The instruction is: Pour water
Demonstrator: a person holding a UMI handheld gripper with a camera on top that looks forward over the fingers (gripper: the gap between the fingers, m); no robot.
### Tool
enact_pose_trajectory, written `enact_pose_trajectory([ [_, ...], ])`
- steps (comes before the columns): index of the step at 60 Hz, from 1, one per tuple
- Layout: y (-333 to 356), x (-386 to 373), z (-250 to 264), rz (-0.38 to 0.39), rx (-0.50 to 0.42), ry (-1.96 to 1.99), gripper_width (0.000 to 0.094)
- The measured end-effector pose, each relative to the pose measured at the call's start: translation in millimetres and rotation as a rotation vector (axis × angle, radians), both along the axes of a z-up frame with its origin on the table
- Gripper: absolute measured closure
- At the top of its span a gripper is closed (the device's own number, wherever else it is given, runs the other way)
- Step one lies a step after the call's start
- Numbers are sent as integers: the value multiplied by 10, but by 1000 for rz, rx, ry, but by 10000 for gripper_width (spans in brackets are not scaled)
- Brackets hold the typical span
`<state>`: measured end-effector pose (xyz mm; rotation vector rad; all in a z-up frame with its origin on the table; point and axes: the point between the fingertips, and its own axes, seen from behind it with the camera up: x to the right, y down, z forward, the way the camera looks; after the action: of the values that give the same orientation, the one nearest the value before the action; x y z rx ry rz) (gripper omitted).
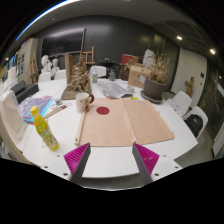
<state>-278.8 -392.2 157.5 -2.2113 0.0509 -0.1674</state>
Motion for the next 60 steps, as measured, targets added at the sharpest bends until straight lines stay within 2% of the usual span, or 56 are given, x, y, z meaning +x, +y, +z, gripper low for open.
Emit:
enact_pose_trajectory([
  [11, -48, -1303, -453, 129, -7, 63, 73],
  [19, 154, -2041, -688, 205, 35, 103, 69],
  [25, 430, -2380, -793, 227, 85, 113, 72],
  [33, 855, -2582, -918, 202, 158, 108, 87],
  [39, 1086, -2649, -1015, 187, 188, 102, 181],
  [42, 1154, -2655, -1057, 177, 195, 98, 278],
  [46, 1210, -2691, -1098, 178, 207, 96, 467],
  [48, 1218, -2693, -1092, 178, 216, 95, 475],
  [56, 1216, -2681, -1092, 176, 205, 94, 622],
  [60, 1211, -2679, -1030, 182, 205, 77, 656],
])
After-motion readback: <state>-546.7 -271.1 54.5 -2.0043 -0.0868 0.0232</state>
